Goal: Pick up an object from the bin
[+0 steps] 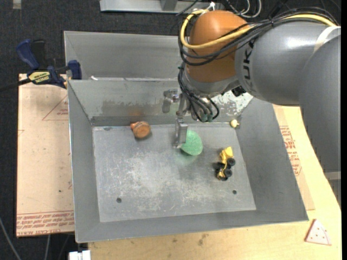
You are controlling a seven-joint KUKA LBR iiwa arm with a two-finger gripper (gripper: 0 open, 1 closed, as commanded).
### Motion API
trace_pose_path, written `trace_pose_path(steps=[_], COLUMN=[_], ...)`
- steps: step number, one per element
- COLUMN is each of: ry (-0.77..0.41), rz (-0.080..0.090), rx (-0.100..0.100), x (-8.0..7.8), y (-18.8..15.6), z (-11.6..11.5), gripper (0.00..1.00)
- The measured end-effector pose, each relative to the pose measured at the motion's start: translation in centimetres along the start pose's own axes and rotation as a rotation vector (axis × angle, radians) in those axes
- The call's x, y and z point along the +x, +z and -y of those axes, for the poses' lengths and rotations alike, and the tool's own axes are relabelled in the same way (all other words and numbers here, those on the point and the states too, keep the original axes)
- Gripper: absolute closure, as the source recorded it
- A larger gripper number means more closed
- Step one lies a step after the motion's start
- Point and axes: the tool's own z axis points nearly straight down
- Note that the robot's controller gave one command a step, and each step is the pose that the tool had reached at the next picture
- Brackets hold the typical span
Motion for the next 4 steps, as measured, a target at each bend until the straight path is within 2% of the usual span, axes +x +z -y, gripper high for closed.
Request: trace_pose_path(steps=[1,2,3,4], ry=[-0.125,-0.185,-0.322,-0.336], rz=[-0.003,-0.004,-0.001,0.0], rx=[0.001,0.002,0.001,-0.001], x=[2.1,2.8,2.2,0.6], y=[1.1,1.5,4.4,7.9], z=[3.2,4.9,6.3,7.9], gripper=[0.0,0.0,0.0,1.0])
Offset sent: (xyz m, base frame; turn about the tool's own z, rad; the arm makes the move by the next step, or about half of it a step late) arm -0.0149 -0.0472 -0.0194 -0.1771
